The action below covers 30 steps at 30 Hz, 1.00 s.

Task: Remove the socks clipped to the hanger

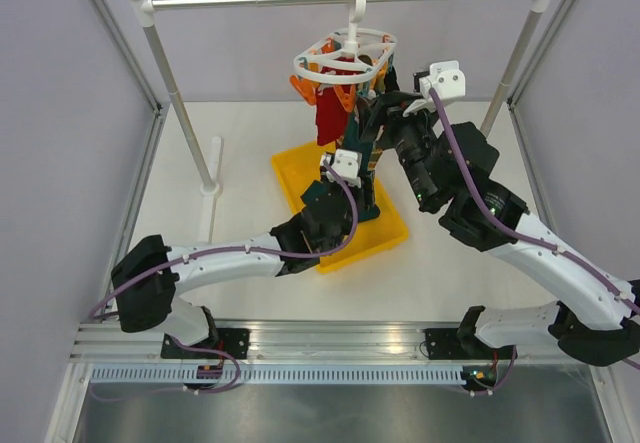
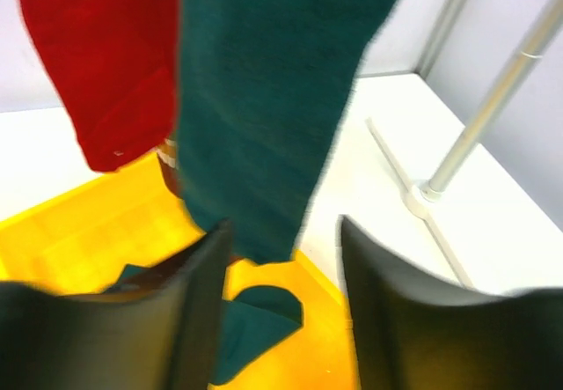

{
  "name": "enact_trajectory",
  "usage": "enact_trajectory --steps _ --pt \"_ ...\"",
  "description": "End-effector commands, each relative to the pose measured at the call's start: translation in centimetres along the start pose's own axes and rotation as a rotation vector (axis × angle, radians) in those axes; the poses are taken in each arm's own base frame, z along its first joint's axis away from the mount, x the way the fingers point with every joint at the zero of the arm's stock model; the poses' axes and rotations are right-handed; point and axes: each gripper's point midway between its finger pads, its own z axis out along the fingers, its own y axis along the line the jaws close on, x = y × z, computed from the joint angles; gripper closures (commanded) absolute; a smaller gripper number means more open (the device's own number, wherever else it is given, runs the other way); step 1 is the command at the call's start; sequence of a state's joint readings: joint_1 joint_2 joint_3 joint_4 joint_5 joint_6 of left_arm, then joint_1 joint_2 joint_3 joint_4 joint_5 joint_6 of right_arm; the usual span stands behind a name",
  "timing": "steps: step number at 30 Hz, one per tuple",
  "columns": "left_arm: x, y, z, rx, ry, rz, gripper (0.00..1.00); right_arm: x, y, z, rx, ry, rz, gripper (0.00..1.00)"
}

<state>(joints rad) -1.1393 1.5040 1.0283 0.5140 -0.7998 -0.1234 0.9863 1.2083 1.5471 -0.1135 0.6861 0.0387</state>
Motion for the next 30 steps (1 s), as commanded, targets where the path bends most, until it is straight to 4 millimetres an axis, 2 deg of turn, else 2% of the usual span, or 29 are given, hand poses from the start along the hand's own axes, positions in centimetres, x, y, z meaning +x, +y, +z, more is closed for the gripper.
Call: enact_trajectory --steps 1,4,6,7,8,10,11,12,14,17,20,23,24,25,26,27,28,30 --pt "-1.8 -1.3 -0.5 0.080 -0.042 -0.092 0.39 -1.2 -0.5 -0.3 0.019 -0.003 -0.006 0.32" --pt "-1.2 -1.2 -0.2 0.058 -0.046 -0.106 0.26 -1.0 -1.0 -0.7 0.030 0.005 0.001 0.32" --pt "-1.8 -1.1 0.2 0.032 -0.073 -0.132 0.25 -1.2 -1.3 -1.2 0.031 0.006 0.017 0.32" --pt "-0.7 -1.2 0.8 0.012 -0.060 -0.116 0.24 -1.1 -1.3 -1.3 0.029 0.009 0.019 0.32" --pt "-1.8 -0.5 1.4 -0.067 -0.083 -0.123 0.23 -1.0 -1.5 -1.4 0.031 0.011 0.020 0.32" --pt "-1.6 -0.5 2.3 -0.119 -0.098 -0.104 0.22 -1.3 -1.9 -2.1 0.031 0.006 0.036 0.32" --pt "-0.3 -0.4 3.0 -0.148 -0.092 -0.043 0.22 -1.5 -2.1 -2.3 0.030 0.002 0.042 0.32" --pt "-1.2 -0.8 3.5 -0.154 -0.122 -0.062 0.21 -1.9 -2.4 -2.7 0.030 -0.004 0.050 0.32" --pt "-0.7 -1.2 4.5 -0.180 -0.122 -0.036 0.21 -2.2 -2.8 -3.1 0.039 -0.009 0.054 0.32" --pt "-0.7 -1.5 5.2 -0.193 -0.123 -0.042 0.21 -2.8 -3.5 -3.7 0.046 -0.015 0.059 0.32" --pt "-0.4 -1.0 5.8 -0.218 -0.109 -0.045 0.23 -2.7 -3.9 -4.1 0.056 -0.014 0.057 0.32" --pt "-0.4 0.1 6.2 -0.233 -0.100 -0.045 0.36 -2.0 -4.1 -4.2 0.053 -0.003 0.049 0.32" --pt "-0.8 0.5 6.4 -0.233 -0.100 -0.046 0.48 -1.7 -4.1 -4.3 0.052 0.002 0.042 0.32" --pt "-0.7 0.6 6.4 -0.229 -0.096 -0.043 0.76 -1.4 -3.8 -4.2 0.037 0.007 0.034 0.32" --pt "-0.5 0.6 6.3 -0.221 -0.087 -0.032 0.90 -1.4 -3.5 -4.2 0.020 0.009 0.028 0.32" --pt "-0.5 0.6 6.2 -0.217 -0.084 -0.024 0.97 -1.2 -3.1 -4.1 -0.002 0.014 0.016 0.31" --pt "-0.9 0.7 6.0 -0.210 -0.087 -0.026 0.98 -1.0 -2.1 -4.0 -0.052 0.022 0.010 0.30" --pt "-0.6 0.8 5.5 -0.195 -0.075 -0.018 0.98 -0.5 -1.3 -3.4 -0.070 0.046 -0.002 0.29"
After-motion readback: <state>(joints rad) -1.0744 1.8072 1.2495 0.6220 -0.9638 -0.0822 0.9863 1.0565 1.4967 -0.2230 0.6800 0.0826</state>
